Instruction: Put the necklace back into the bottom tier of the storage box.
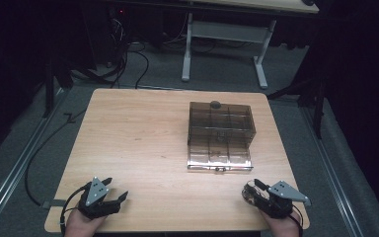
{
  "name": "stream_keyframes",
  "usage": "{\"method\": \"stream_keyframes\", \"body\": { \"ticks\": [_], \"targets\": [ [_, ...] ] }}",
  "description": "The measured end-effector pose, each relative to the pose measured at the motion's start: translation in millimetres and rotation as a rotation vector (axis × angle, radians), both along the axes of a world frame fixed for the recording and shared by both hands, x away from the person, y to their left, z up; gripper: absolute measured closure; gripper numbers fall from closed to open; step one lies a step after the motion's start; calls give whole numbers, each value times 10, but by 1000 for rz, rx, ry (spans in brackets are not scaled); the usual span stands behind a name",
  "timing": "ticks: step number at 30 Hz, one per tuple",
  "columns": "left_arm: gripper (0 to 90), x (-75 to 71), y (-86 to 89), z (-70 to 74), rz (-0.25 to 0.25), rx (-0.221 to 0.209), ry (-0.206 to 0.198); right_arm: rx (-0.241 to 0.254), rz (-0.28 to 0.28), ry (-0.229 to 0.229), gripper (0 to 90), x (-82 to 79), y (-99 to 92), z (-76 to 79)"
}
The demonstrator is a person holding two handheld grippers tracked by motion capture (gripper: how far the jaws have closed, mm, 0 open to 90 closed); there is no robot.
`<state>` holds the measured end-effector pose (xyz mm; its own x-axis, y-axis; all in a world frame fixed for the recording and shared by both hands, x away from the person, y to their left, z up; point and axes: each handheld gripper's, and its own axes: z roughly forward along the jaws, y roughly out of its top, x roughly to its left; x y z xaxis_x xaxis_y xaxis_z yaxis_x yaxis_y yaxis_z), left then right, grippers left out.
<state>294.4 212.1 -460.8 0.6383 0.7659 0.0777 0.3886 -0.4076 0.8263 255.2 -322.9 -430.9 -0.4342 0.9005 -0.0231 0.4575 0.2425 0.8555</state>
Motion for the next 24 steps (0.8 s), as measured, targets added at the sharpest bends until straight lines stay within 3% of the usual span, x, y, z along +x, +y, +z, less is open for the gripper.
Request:
{"method": "stream_keyframes", "body": {
  "ticks": [9, 24],
  "targets": [
    [250, 1, 0, 0, 0, 1, 1, 3, -56, 43, 620, -45, -178, -66],
    [253, 4, -8, -2, 1, 7, 4, -20, -56, 138, 600, 19, -200, -204]
  ]
}}
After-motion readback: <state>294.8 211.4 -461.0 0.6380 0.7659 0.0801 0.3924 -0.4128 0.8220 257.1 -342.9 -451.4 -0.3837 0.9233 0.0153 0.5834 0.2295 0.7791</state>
